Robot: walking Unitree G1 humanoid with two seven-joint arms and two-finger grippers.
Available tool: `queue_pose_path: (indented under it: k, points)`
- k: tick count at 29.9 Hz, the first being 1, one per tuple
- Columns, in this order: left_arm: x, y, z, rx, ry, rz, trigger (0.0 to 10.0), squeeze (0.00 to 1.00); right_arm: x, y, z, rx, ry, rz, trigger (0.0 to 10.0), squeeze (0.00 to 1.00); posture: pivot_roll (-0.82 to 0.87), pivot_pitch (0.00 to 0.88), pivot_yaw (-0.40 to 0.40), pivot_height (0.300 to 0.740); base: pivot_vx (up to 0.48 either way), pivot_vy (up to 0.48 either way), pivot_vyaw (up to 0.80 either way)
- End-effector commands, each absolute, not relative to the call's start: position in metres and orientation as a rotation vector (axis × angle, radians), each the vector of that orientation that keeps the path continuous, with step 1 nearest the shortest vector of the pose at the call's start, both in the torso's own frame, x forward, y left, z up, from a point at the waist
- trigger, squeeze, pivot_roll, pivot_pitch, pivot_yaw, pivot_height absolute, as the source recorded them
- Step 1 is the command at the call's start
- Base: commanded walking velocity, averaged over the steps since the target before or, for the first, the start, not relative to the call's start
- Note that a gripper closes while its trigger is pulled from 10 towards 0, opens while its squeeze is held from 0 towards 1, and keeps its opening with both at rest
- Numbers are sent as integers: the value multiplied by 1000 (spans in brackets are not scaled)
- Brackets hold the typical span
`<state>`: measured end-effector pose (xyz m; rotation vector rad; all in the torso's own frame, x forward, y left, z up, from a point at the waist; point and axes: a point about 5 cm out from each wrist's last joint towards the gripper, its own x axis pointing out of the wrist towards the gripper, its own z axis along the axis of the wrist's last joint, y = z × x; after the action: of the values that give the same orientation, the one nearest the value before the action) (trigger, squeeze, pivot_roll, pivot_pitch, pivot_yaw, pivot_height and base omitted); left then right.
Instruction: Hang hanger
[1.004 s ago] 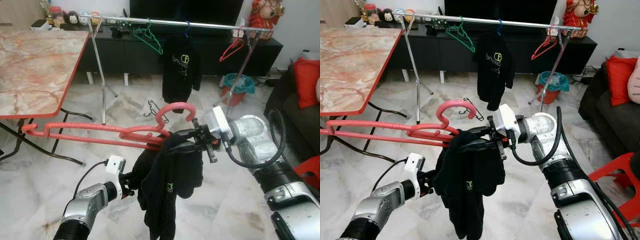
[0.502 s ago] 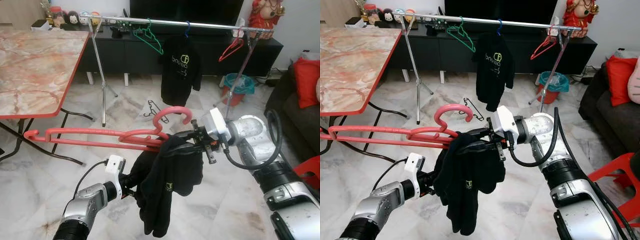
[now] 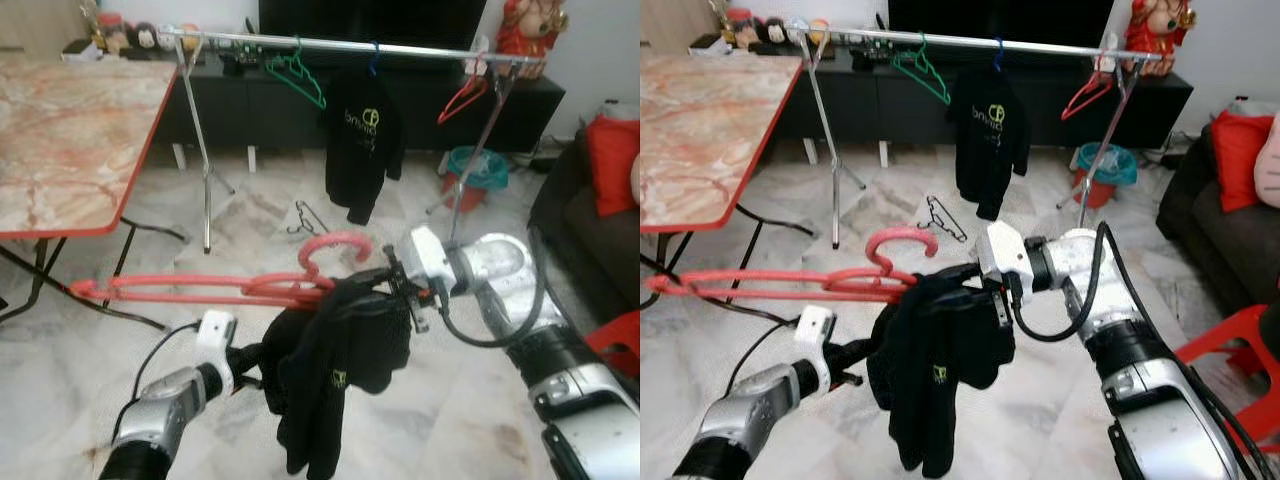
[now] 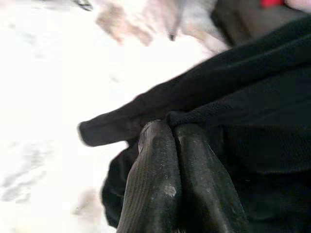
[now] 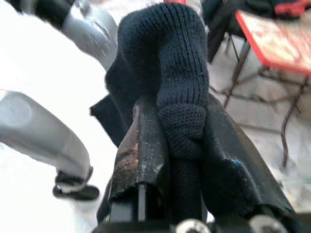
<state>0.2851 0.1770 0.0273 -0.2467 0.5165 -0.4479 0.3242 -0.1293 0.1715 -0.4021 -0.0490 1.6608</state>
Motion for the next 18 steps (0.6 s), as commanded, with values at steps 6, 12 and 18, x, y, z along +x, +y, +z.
queue_pose_path:
  k: [6,12,18]
  points:
    - [289,188,25,-200,531,-341,0,0,331,-136,171,-480,-36,1562,10000,0,-12,0,-108,736,0,0,0]
    - [289,196,21,-171,536,-228,0,0,338,-143,161,-598,33,1480,10000,0,-12,0,-107,736,0,0,0]
    - [290,210,21,-135,521,-118,0,0,346,-153,150,-771,151,1353,10000,0,-12,0,-106,736,0,0,0]
